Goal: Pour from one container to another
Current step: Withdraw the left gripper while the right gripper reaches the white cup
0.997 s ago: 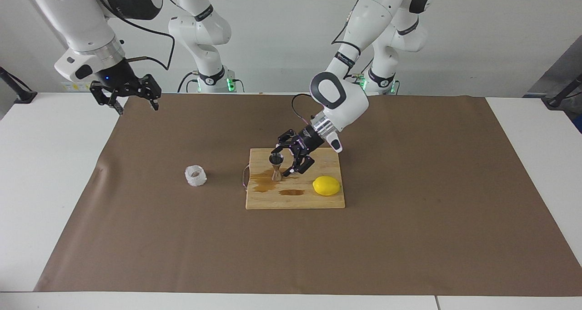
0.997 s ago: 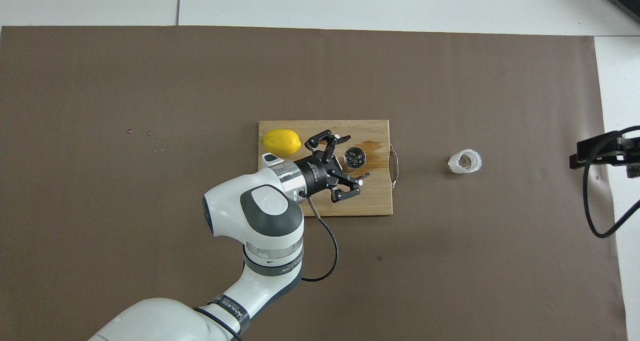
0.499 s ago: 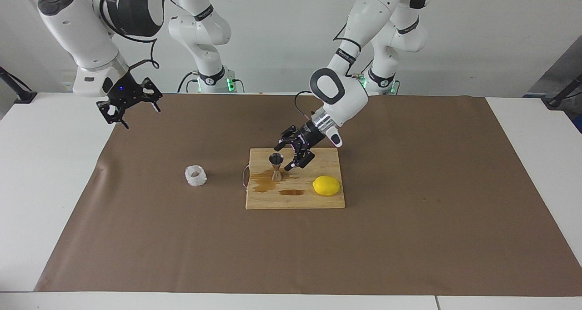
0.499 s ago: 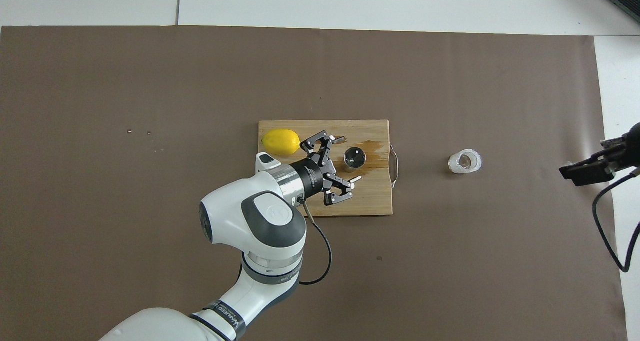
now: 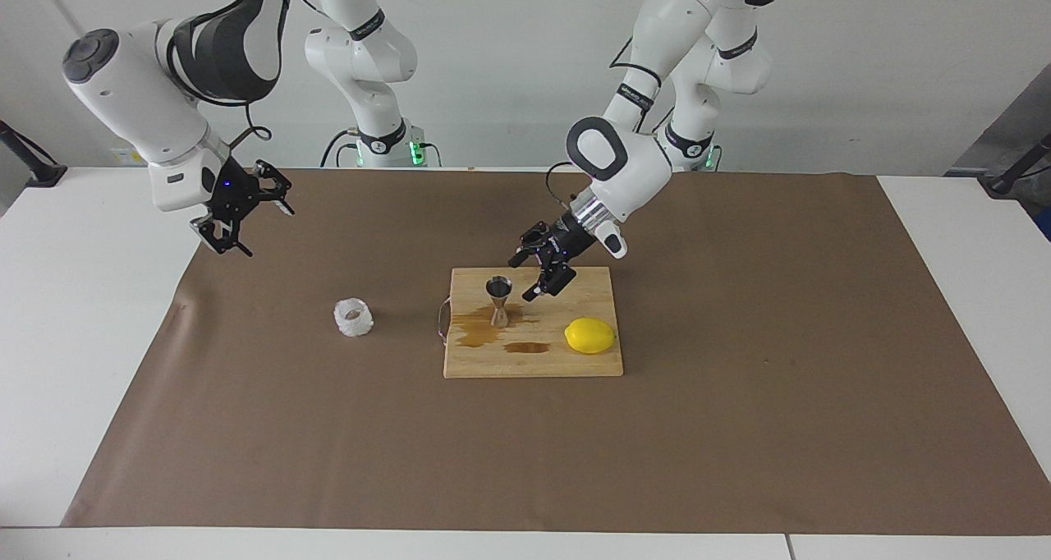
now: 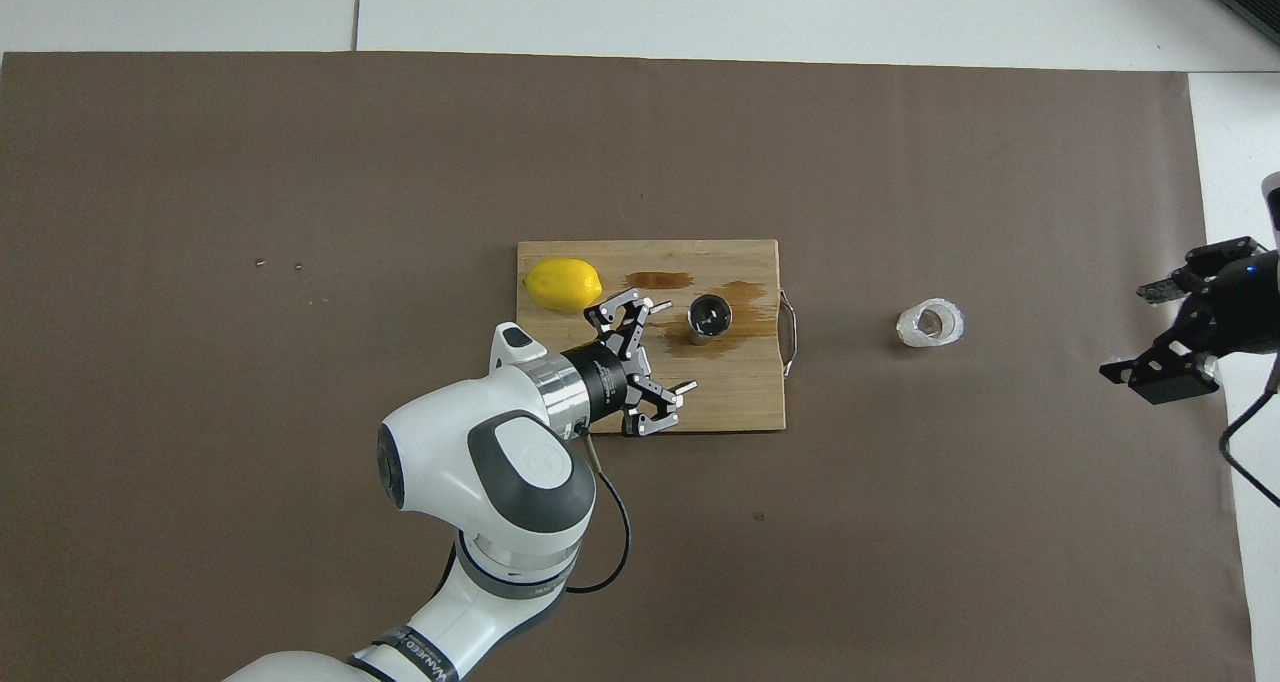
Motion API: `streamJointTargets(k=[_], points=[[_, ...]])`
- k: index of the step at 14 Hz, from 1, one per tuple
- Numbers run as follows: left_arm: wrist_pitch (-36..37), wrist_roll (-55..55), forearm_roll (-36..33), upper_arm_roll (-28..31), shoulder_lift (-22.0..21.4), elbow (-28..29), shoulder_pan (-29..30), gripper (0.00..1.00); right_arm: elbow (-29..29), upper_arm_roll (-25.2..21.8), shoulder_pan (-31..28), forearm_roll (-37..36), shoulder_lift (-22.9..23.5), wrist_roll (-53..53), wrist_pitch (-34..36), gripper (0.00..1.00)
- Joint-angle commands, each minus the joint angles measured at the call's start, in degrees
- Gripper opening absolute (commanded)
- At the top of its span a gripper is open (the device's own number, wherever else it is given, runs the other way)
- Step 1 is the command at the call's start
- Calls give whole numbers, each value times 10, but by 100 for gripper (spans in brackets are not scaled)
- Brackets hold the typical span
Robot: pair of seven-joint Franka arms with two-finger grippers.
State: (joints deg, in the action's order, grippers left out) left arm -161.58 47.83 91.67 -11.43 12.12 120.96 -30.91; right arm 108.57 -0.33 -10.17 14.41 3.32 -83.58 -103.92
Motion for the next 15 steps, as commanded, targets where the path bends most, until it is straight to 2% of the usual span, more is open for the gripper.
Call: streamJointTargets(k=[1, 3, 7, 11, 15], points=[[41, 0, -54, 4, -43, 47, 24, 100, 18, 4, -8, 61, 27, -92, -44, 100], [105, 2, -94, 4, -62, 60, 67, 100, 21, 4, -8, 107, 60, -166, -65, 100], [175, 9, -198, 5, -98, 85, 113, 100, 57, 5, -2, 164, 80, -252, -122, 100], [243, 59, -378, 6, -111, 78, 160, 100, 53, 5, -11, 262, 155, -343, -132, 100], [291, 78, -549, 6, -119, 58, 193, 100, 55, 7, -2, 285, 174, -367, -134, 100]])
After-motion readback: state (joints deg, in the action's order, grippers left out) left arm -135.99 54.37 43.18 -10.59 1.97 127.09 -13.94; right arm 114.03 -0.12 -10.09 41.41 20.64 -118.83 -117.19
